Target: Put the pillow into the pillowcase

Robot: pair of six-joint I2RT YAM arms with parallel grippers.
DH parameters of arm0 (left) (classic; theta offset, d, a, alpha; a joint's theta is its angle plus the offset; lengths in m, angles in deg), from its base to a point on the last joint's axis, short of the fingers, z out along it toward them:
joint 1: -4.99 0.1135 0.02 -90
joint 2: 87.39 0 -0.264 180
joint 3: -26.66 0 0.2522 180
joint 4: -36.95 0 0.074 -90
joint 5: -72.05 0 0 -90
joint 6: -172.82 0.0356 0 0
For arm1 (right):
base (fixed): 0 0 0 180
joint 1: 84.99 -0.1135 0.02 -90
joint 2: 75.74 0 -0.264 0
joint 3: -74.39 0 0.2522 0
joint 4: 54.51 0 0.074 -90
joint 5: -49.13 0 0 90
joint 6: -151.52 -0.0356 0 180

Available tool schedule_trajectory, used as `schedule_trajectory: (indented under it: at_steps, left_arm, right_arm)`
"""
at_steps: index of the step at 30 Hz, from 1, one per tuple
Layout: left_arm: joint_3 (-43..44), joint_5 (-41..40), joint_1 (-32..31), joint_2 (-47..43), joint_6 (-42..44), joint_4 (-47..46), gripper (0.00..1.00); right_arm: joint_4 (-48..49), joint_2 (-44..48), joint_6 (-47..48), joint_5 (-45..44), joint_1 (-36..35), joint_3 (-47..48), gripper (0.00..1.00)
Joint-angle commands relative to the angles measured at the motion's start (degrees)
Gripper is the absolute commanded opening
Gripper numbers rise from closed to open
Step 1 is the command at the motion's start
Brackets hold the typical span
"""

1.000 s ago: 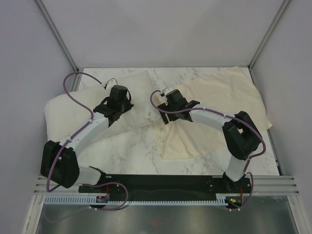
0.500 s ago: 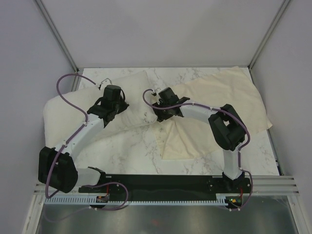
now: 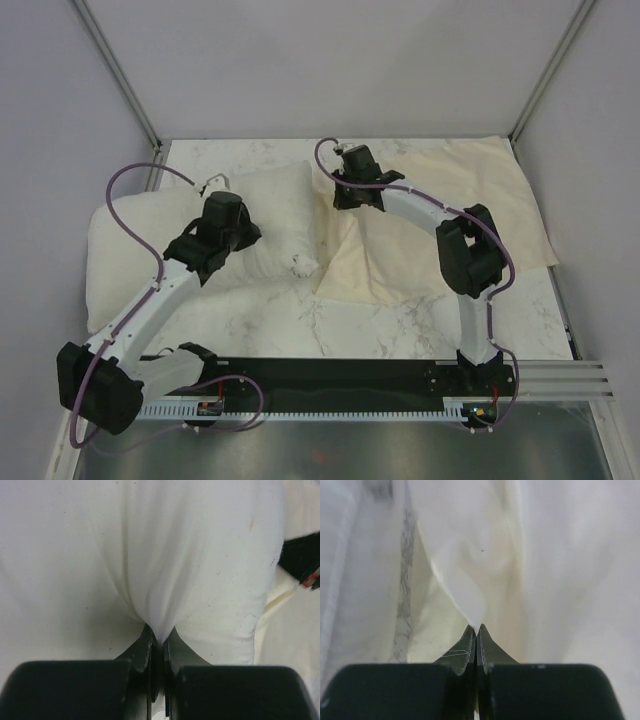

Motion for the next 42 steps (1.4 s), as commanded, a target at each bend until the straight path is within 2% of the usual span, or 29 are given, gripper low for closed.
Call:
schedule_trajectory:
  at_steps: [1,5,8,12,16,19,22,26,32,37,42]
  left_arm:
    - [-0.8,-2.4,-4.0,-0.5,4.4,1.0,0.02]
    - [-1.8,-2.3,-7.3,-2.6,7.3,2.7,0.02]
    - [-0.6,0.8,-9.7,-2.6,10.4,4.7,0.02]
    - [2.5,4.6,-14.0,3.0,12.7,6.8,0.02]
    - [6.3,3.8,-17.3,8.7,14.7,9.5,0.02]
    - [7.8,0.4,-17.7,10.9,13.3,9.7,0.02]
    - [11.1,-5.8,-17.7,13.7,14.0,10.2,0.02]
    - [20.8,-11.3,-17.6,22.9,16.6,12.0,0.02]
    - [32.8,-18.2,-17.0,31.7,18.5,14.1,0.02]
    - [40.9,-21.7,-16.5,39.9,19.8,14.0,0.02]
    - [41.7,-24.5,-16.0,44.7,15.5,13.6,0.02]
  right_arm:
    - [0.8,-1.3,-6.2,0.5,3.4,4.5,0.0]
    - [0.4,-1.7,-8.6,1.4,5.7,6.4,0.0]
    - [-0.3,-2.3,-8.8,1.6,6.8,8.3,0.0]
    - [-2.1,-3.9,-8.9,1.8,7.5,11.8,0.0]
    - [-4.3,-5.2,-9.2,1.5,7.6,16.8,0.0]
    - [-7.0,-6.1,-7.3,3.6,7.4,21.3,0.0]
    - [-9.5,-4.4,-4.1,2.0,5.3,20.8,0.0]
    - [-11.1,1.2,0.9,0.3,2.8,15.9,0.0]
    - [-19.3,5.9,8.5,-4.4,-1.8,15.1,0.02]
    - [-19.3,9.6,7.7,-5.3,-2.8,11.7,0.05]
    - [-17.0,10.9,5.4,-8.5,-2.8,7.0,0.09]
